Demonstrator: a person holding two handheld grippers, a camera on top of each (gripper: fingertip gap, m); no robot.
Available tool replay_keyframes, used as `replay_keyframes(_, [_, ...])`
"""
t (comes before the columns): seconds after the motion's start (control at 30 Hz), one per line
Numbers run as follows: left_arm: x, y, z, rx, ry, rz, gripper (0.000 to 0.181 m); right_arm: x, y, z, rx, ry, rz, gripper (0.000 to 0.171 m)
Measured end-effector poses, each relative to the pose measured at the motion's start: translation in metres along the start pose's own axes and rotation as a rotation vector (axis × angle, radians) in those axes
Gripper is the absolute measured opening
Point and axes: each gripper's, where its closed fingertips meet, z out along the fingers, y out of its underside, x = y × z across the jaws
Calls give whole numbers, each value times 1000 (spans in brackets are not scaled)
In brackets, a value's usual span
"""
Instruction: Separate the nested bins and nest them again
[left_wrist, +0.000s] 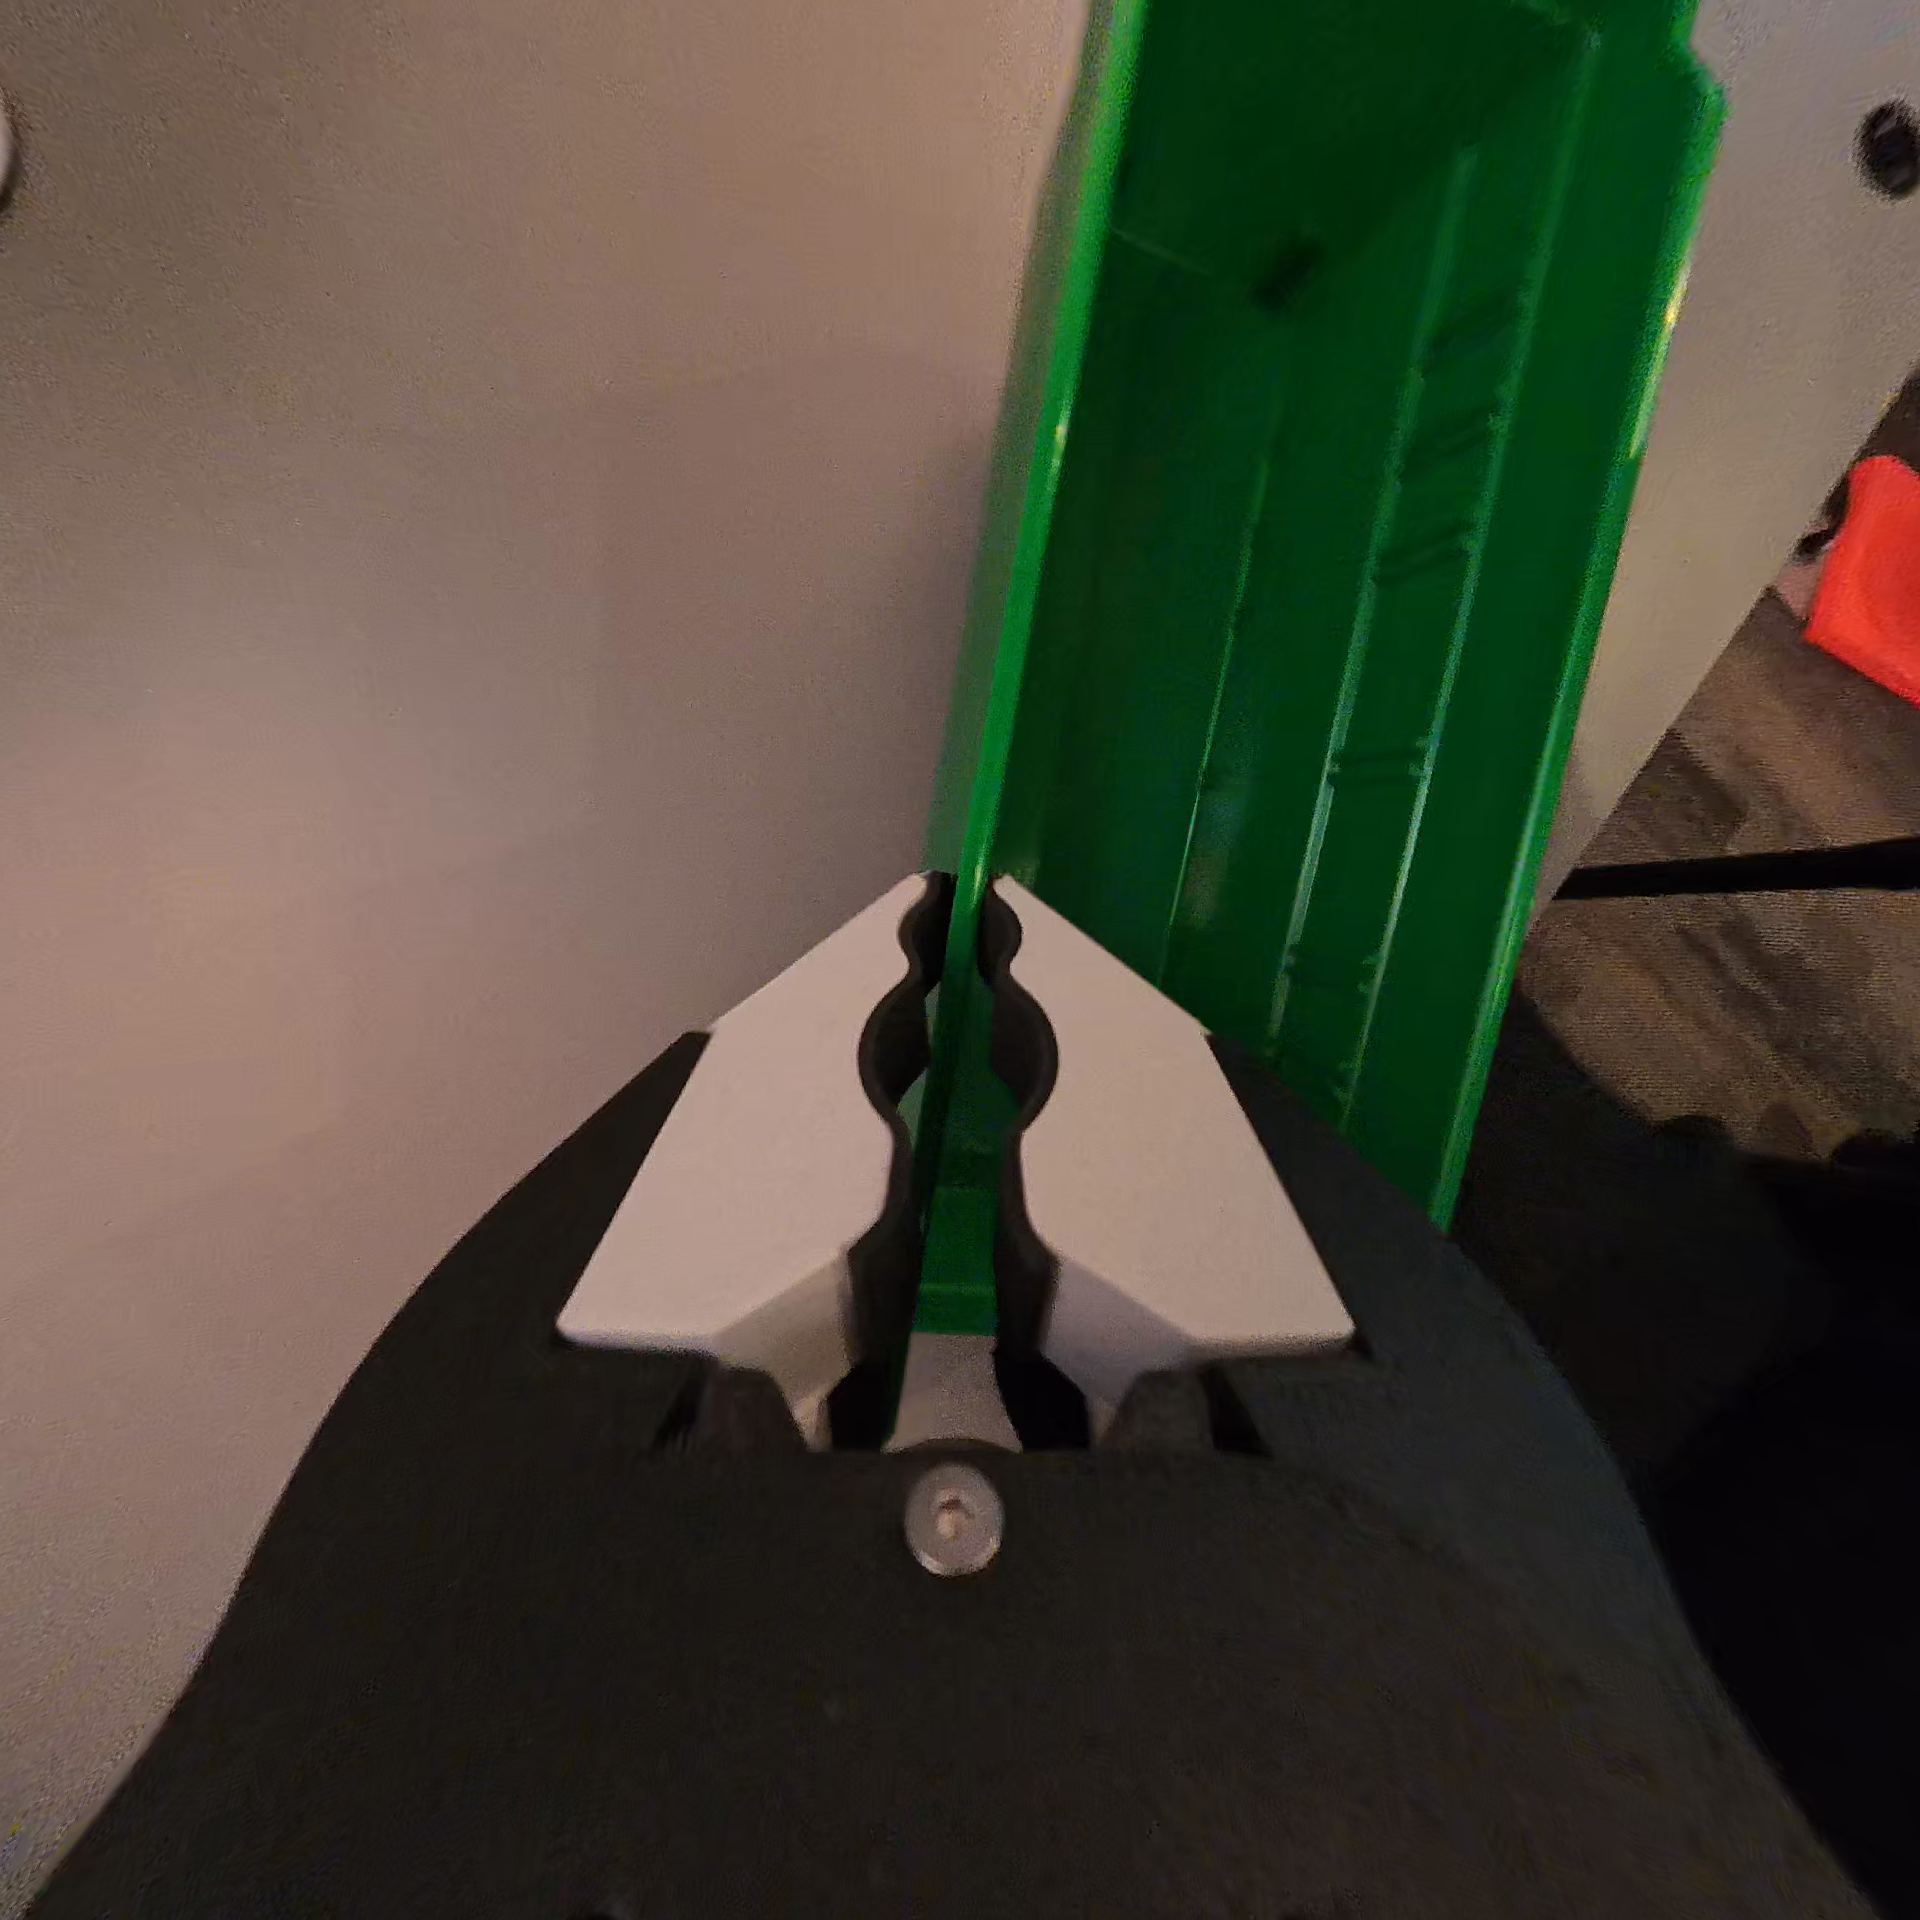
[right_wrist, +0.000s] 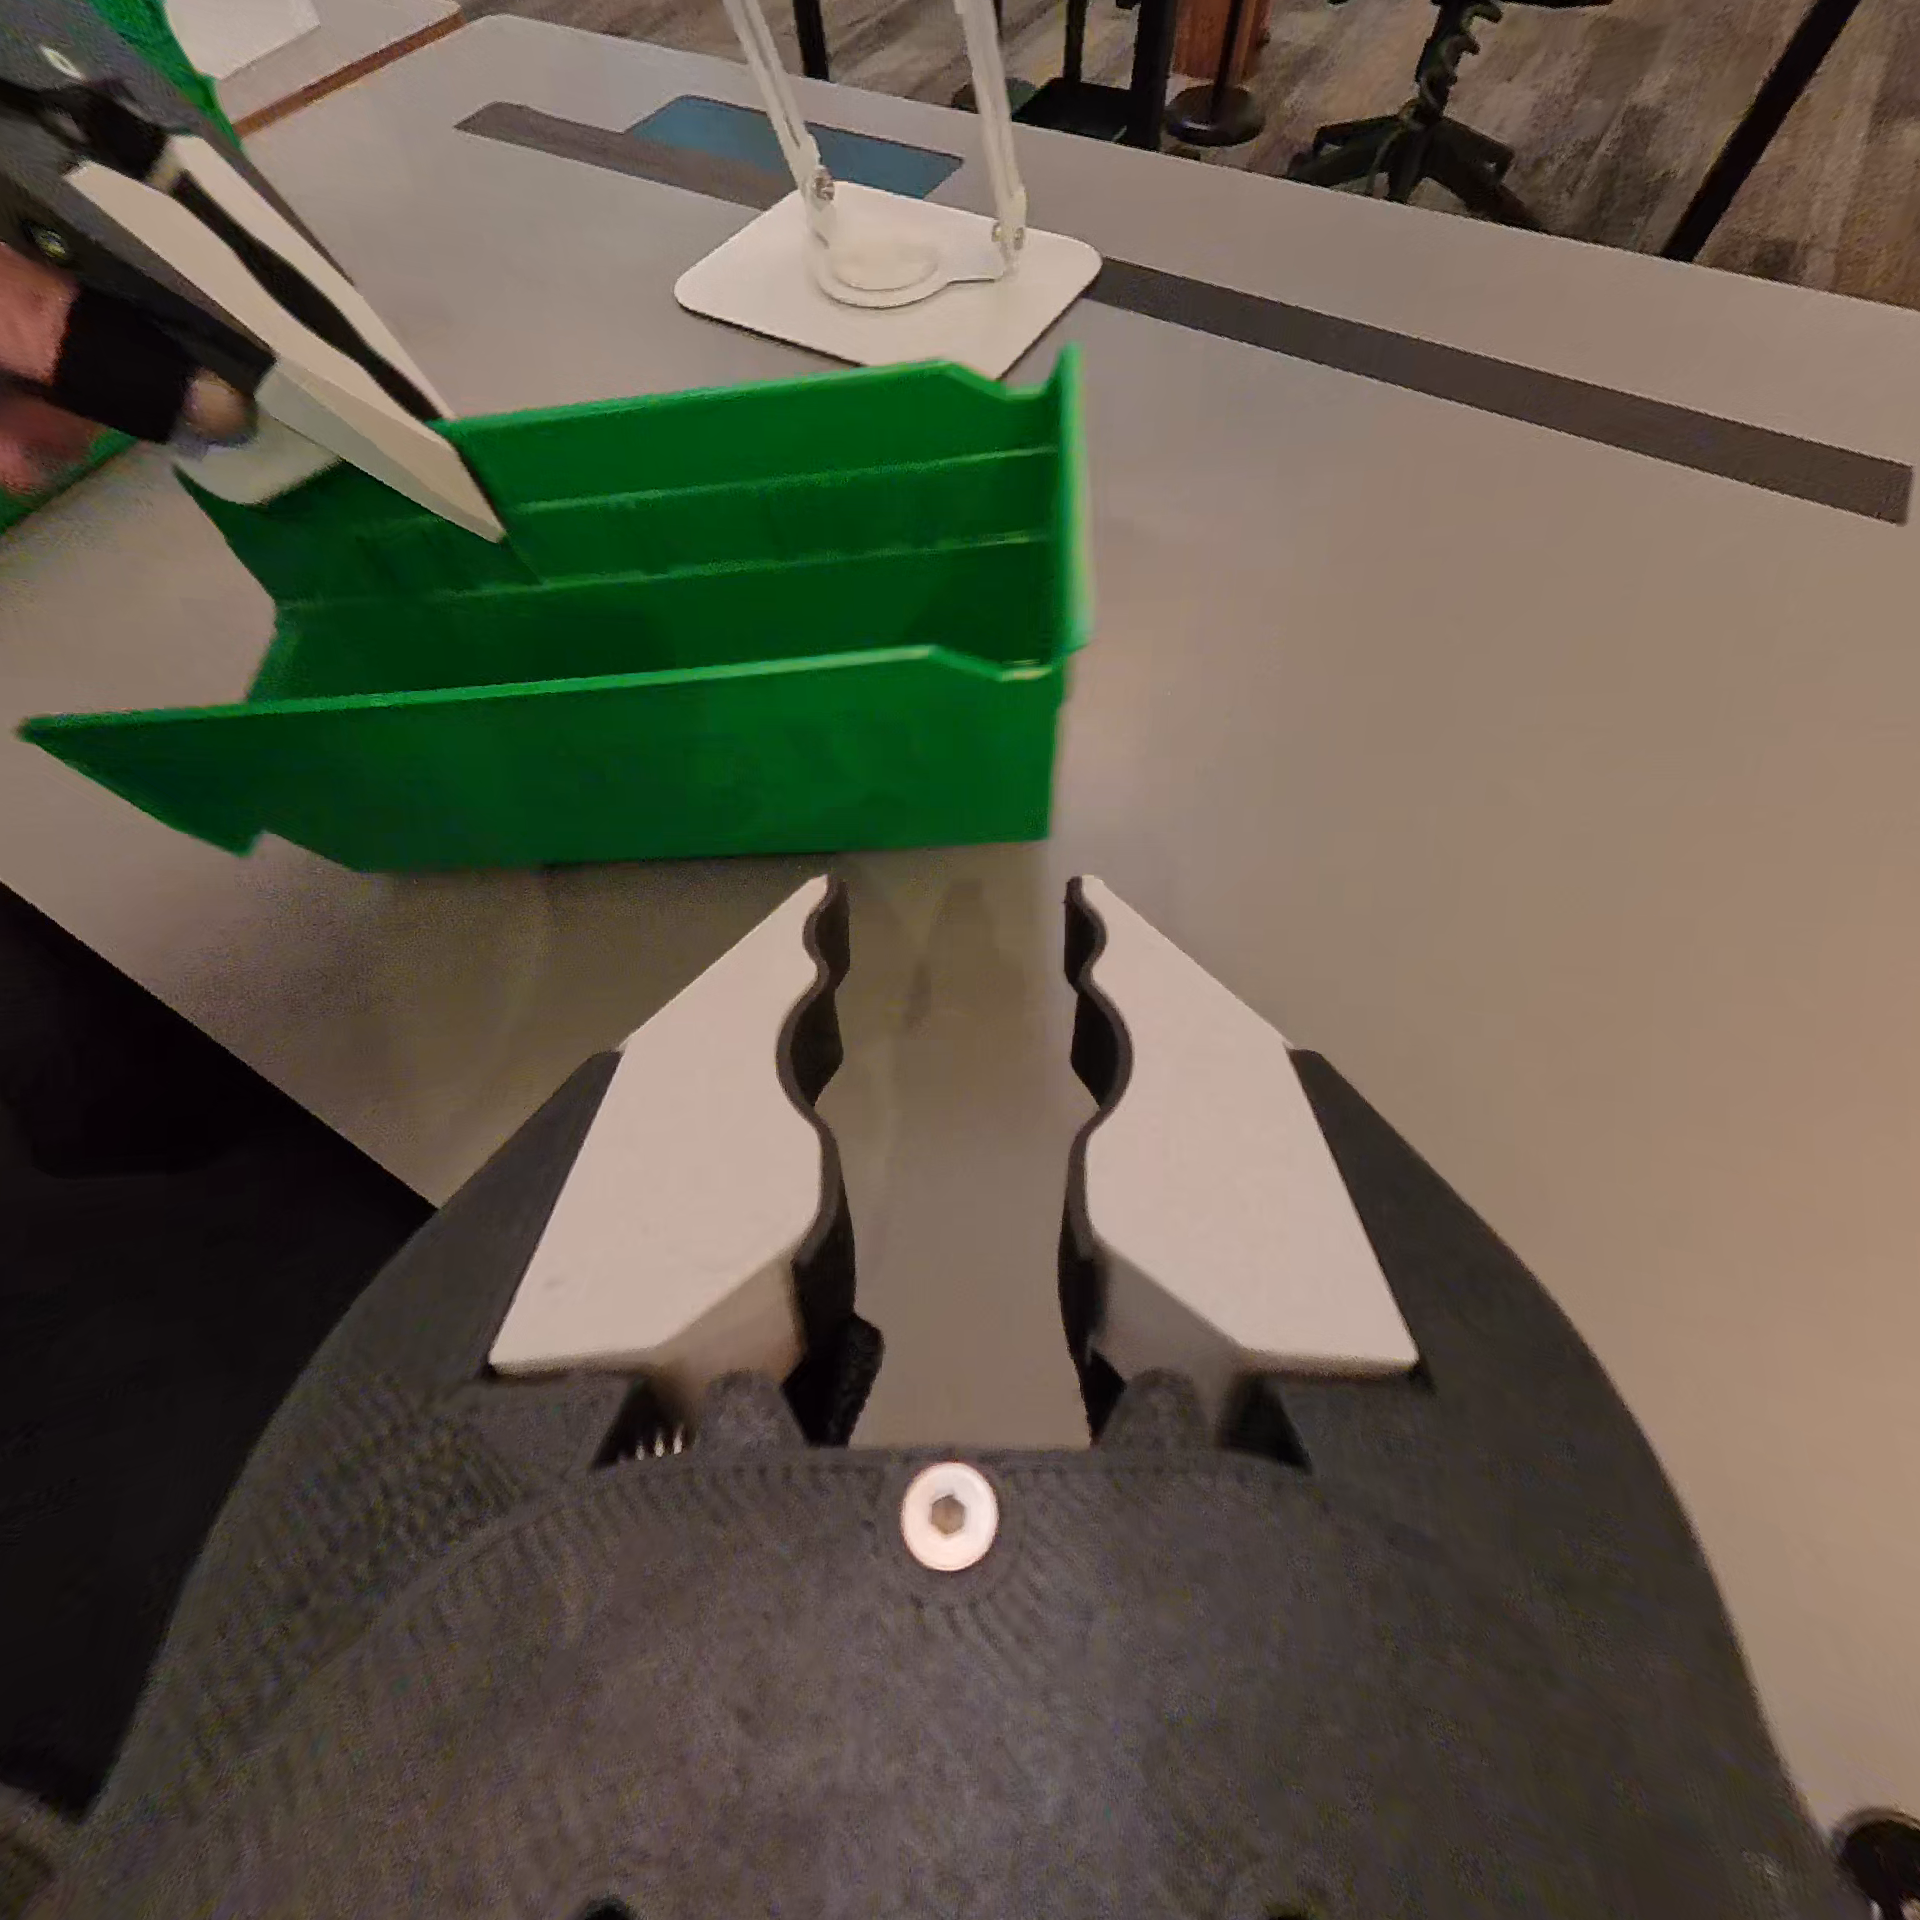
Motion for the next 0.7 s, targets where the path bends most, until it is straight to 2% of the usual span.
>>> replay_keyframes(0.17, [-48, 60, -45, -16, -64, -85, 2, -17, 0, 10, -16, -36, -27, 40])
replay_keyframes(0.37, [-100, 117, -100, 70, -163, -283, 2, -37, 1, 22, -37, -81, -56, 40])
replay_keyframes(0.47, [-112, 139, -109, 108, -213, -349, 3, -45, 0, 26, -45, -94, -72, 40])
replay_keyframes(0.6, [-116, 146, -107, 155, -224, -365, 3, -53, 0, 29, -51, -112, -83, 40])
replay_keyframes(0.63, [-116, 145, -107, 170, -223, -369, 9, -54, 0, 29, -53, -113, -87, 40])
replay_keyframes(0.7, [-117, 140, -109, 196, -207, -405, 56, -55, 1, 28, -55, -114, -92, 40])
